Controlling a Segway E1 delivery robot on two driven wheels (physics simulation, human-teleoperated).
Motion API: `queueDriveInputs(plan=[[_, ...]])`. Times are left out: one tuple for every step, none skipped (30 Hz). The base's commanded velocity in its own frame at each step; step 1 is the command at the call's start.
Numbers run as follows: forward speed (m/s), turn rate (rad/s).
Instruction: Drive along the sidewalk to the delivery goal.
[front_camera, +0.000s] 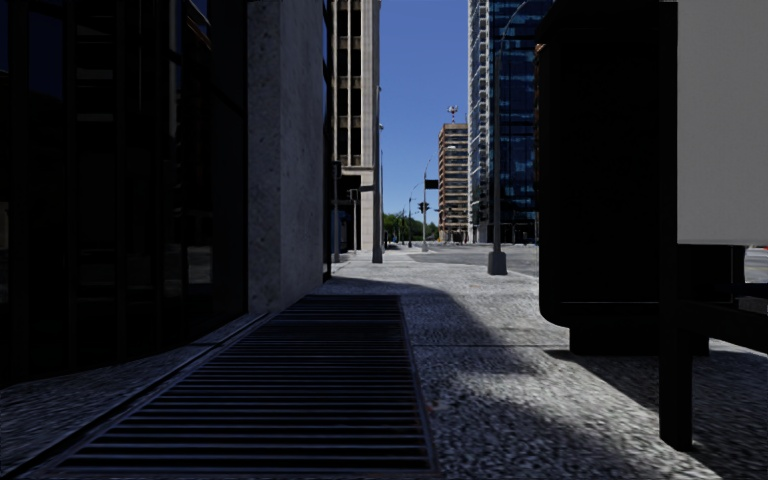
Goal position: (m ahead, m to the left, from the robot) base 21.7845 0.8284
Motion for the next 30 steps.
queueDriveInputs(plan=[[1.99,0.0],[1.99,0.0],[1.99,0.0],[1.99,0.0],[1.99,0.0],[1.99,0.0],[1.99,0.0],[1.99,0.0],[1.99,0.0],[1.99,0.0],[1.99,0.0],[1.99,0.0],[1.99,0.0],[1.99,0.0],[1.99,0.0],[1.99,0.0],[1.99,0.0],[1.99,0.0],[1.99,0.0],[1.99,0.0],[1.99,0.0],[1.99,0.0],[1.99,0.0],[1.99,0.0],[1.99,0.04],[1.99,0.09],[1.99,0.09],[1.99,0.13],[1.99,0.15],[1.97,0.15]])
